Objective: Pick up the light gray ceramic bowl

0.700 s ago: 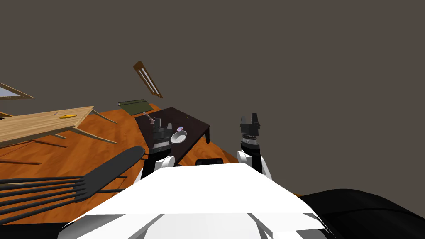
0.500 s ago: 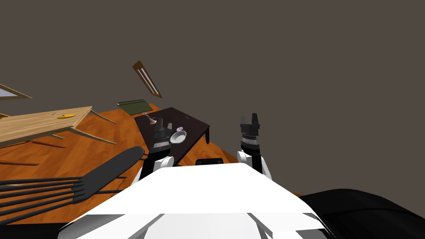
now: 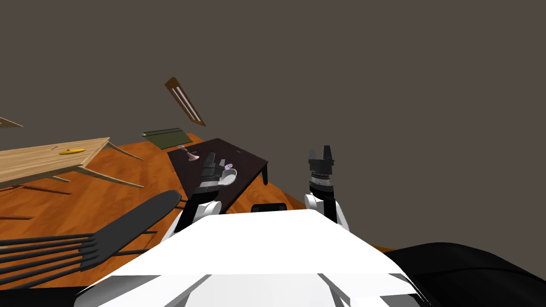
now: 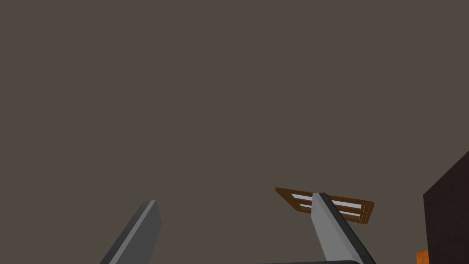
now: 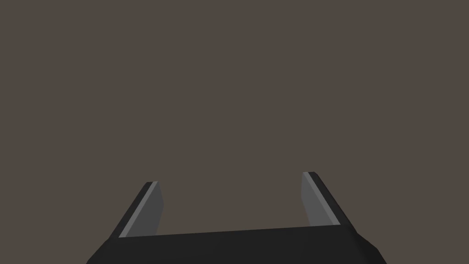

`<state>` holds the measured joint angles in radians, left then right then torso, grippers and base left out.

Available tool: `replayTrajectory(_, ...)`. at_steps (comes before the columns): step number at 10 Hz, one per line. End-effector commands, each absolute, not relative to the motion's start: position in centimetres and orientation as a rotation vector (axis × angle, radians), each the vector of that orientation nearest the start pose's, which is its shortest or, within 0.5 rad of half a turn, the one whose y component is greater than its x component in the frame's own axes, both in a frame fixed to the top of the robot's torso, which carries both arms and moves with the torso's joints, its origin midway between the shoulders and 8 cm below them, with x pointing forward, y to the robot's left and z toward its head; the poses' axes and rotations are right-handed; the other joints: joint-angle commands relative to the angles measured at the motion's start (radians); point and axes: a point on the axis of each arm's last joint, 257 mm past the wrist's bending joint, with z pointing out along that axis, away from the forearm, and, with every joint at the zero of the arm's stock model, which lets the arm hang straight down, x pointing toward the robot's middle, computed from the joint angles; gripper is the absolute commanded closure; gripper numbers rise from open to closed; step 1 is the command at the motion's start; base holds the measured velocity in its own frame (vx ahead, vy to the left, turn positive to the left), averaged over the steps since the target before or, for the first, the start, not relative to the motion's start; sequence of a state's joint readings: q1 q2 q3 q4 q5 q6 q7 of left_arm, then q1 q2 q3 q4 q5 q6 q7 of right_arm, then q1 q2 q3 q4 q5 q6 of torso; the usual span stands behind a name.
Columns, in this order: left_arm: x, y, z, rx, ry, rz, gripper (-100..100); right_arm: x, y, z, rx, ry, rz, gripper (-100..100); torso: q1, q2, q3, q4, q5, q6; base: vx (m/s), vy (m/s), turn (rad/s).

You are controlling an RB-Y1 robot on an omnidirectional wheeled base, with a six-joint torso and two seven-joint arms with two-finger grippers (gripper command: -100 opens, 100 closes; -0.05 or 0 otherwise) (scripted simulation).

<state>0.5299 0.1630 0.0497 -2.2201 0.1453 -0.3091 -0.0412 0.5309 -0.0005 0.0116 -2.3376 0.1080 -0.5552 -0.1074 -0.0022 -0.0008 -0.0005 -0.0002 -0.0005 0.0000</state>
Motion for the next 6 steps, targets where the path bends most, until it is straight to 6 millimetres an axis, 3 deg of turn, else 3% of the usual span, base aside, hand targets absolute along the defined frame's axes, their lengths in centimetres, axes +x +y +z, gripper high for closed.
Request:
replayTrajectory(1,38.1,31.1,-5.8,-0.859,0.898,-1.227,-100,32.3,-26.0,4.9,0.561,0.598,1.356,0,0.0,0.0,0.0,0.0,0.0,0.0,0.003,-0.03,-0.041)
replayTrajectory(6,39.6,30.5,-8.4,-0.945,1.004,-1.254,-100,32.3,-26.0,4.9,0.561,0.598,1.356,0,-0.001,0.0,0.0,0.0,0.0,0.0,0.005,-0.046,-0.053)
